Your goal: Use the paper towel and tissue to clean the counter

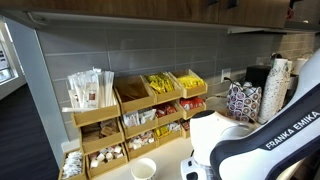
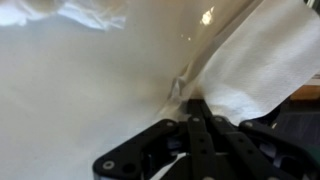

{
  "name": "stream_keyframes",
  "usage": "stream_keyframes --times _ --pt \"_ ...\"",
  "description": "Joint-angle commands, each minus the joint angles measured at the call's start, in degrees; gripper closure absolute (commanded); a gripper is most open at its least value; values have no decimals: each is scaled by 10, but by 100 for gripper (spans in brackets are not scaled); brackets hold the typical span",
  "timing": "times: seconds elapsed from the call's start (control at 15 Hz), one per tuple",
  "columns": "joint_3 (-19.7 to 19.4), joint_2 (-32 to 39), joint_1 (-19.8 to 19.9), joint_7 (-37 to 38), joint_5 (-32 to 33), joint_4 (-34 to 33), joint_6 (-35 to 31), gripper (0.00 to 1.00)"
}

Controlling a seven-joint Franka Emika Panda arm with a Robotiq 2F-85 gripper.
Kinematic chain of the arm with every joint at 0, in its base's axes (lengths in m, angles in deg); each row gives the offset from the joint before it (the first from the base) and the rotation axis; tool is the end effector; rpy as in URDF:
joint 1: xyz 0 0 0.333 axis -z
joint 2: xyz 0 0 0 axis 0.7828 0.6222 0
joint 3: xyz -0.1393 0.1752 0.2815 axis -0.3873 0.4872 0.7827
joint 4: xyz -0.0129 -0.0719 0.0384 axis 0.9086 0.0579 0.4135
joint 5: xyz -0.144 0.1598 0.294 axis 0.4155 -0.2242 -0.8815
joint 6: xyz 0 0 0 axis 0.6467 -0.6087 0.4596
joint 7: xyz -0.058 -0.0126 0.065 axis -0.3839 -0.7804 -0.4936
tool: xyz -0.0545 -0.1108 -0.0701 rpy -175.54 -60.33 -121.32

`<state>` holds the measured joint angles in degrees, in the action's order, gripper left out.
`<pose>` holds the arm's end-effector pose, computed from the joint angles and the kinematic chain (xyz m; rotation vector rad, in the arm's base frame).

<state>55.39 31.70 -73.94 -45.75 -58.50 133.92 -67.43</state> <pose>0.2940 0.2308 0.3061 -1.8872 -2.2045 0.2213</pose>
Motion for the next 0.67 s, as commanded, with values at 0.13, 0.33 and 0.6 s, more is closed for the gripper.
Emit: stream_keyframes --times 0.13,0.33,0.6 --pt "25 63 -10 -79 -68 -44 2 95" --pt "34 77 -1 -85 -89 -57 -30 96" --pt "31 67 15 -38 -75 -41 -123 96"
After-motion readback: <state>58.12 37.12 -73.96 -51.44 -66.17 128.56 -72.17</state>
